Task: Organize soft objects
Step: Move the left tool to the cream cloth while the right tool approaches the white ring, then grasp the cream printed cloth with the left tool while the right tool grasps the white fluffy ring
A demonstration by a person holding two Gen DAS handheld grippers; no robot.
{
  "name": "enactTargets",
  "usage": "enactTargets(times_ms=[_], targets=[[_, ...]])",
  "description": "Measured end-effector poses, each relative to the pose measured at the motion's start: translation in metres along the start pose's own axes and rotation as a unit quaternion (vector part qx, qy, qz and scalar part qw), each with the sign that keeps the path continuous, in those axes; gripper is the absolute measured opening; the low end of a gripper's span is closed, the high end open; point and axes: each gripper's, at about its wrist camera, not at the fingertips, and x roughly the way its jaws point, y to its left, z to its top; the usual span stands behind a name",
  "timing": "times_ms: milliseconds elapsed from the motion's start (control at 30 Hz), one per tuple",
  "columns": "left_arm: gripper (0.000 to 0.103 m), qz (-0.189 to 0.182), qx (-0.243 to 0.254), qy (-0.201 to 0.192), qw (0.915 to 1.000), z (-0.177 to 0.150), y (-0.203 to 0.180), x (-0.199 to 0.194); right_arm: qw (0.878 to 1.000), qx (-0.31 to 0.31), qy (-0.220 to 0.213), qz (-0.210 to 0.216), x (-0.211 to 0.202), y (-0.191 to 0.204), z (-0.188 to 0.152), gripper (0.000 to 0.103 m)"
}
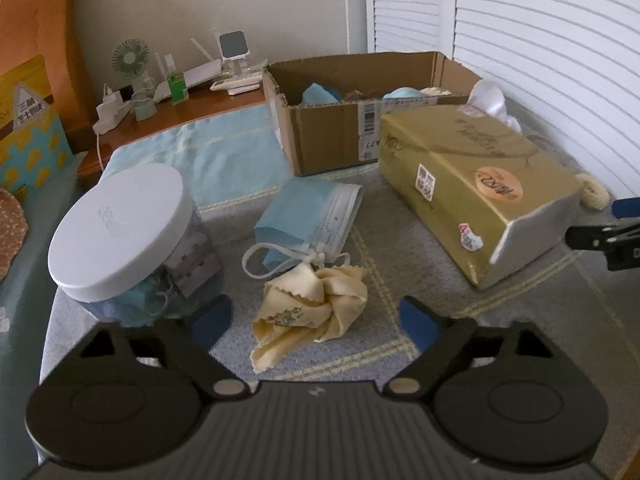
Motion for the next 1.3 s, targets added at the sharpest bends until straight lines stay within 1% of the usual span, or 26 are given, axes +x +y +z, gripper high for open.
enactTargets(times_ms=[100, 167, 500, 567, 633, 800, 833, 900, 967, 1033, 1167, 1300], targets=[[0.074, -0.001, -0.005, -0.004, 1.0, 0.001, -0.001, 0.0, 1.0, 0.0, -0.011, -0.001, -0.001, 0.0, -0.003, 0.103], [0.066, -0.006, -0.009, -0.005, 0.9999, 0.001, -0.002, 0.0, 1.0, 0.0, -0.019, -0.001, -0.002, 0.0, -0.005, 0.103], [0.066, -0.008, -0.017, -0.003, 0.9998, 0.003, -0.002, 0.002, 1.0, -0.012, -0.025, 0.013, 0.005, -0.003, 0.001, 0.103], [0.066, -0.009, -0.018, -0.003, 0.9998, 0.003, -0.002, 0.002, 0.999, -0.012, -0.028, 0.01, 0.005, -0.003, 0.003, 0.097], [0.065, -0.009, -0.019, -0.002, 0.9998, 0.004, -0.002, 0.002, 0.999, -0.008, -0.031, 0.007, 0.004, -0.005, 0.005, 0.086], [0.065, -0.002, -0.006, -0.005, 1.0, 0.003, -0.004, 0.0, 0.999, 0.002, -0.032, -0.011, 0.003, -0.01, 0.009, 0.069], [0.064, -0.002, -0.005, -0.006, 1.0, 0.003, -0.004, 0.0, 0.999, 0.004, -0.032, -0.012, 0.002, -0.011, 0.009, 0.064], [0.059, -0.005, -0.008, -0.005, 0.9999, 0.003, -0.003, 0.0, 0.999, 0.005, -0.031, -0.017, 0.002, -0.011, 0.011, 0.059], [0.051, -0.005, -0.011, -0.004, 0.9999, 0.004, -0.002, 0.0, 0.999, 0.006, -0.031, -0.02, 0.001, -0.01, 0.011, 0.055], [0.046, -0.005, -0.015, -0.004, 0.9999, 0.004, 0.001, -0.001, 0.999, 0.006, -0.031, -0.024, -0.001, -0.01, 0.012, 0.046], [0.042, -0.018, -0.023, -0.002, 0.9996, 0.004, 0.007, -0.005, 0.999, 0.011, -0.031, -0.028, -0.008, -0.011, 0.013, 0.04], [0.041, -0.033, -0.023, 0.0, 0.9992, 0.003, 0.012, -0.013, 0.999, 0.009, -0.035, -0.026, -0.018, -0.009, 0.014, 0.04]])
